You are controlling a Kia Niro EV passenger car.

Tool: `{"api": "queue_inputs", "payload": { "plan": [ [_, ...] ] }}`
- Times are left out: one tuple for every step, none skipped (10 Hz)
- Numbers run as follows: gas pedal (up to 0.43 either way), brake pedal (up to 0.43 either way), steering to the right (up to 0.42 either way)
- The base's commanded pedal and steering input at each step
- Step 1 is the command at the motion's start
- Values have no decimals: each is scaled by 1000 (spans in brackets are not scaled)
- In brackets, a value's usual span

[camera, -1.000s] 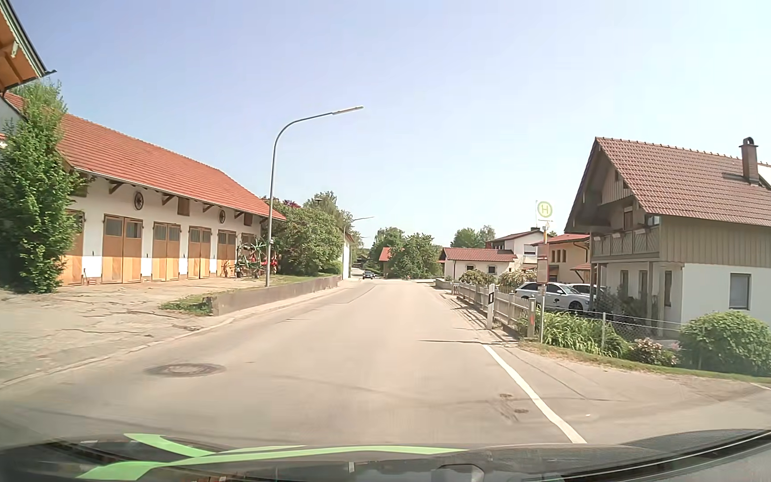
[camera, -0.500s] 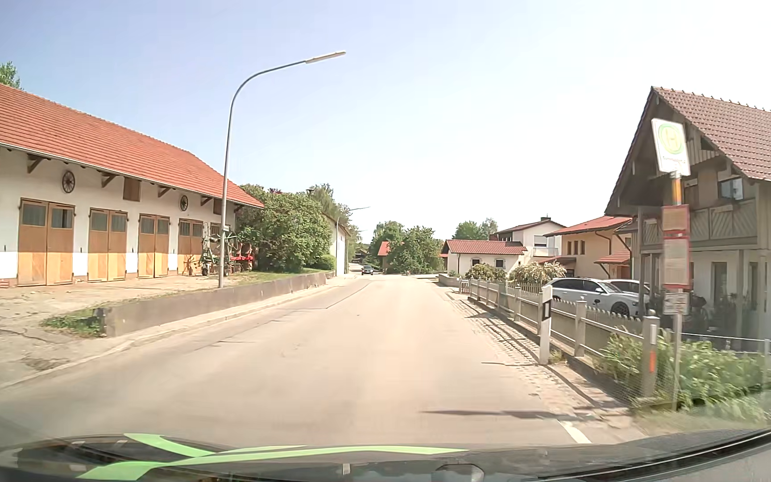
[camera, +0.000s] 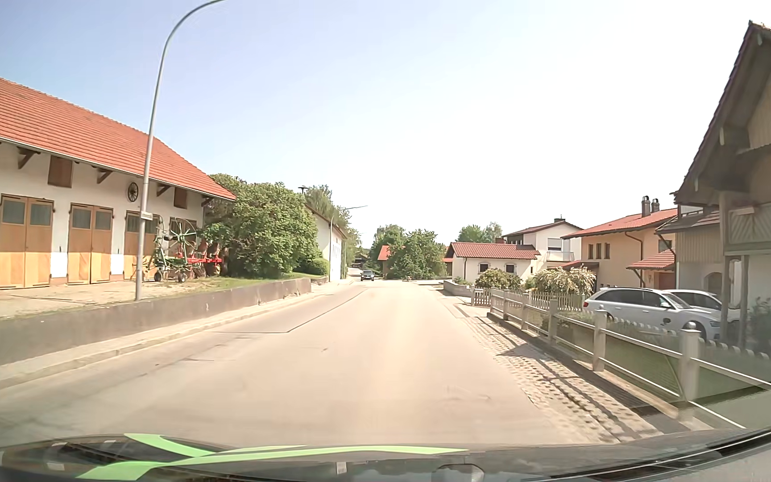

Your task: Follow the waypoints while adhering to traffic rules and regulations

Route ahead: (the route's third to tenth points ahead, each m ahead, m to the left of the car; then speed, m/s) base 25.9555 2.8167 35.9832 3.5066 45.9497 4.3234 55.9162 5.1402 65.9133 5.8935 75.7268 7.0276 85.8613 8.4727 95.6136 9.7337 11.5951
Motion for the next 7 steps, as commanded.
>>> {"api": "queue_inputs", "payload": {
  "plan": [
    [87,0,-2],
    [87,0,-1],
    [87,0,-2],
    [98,0,-2],
    [98,0,-2],
    [98,0,-2],
    [110,0,-2]
  ]
}}
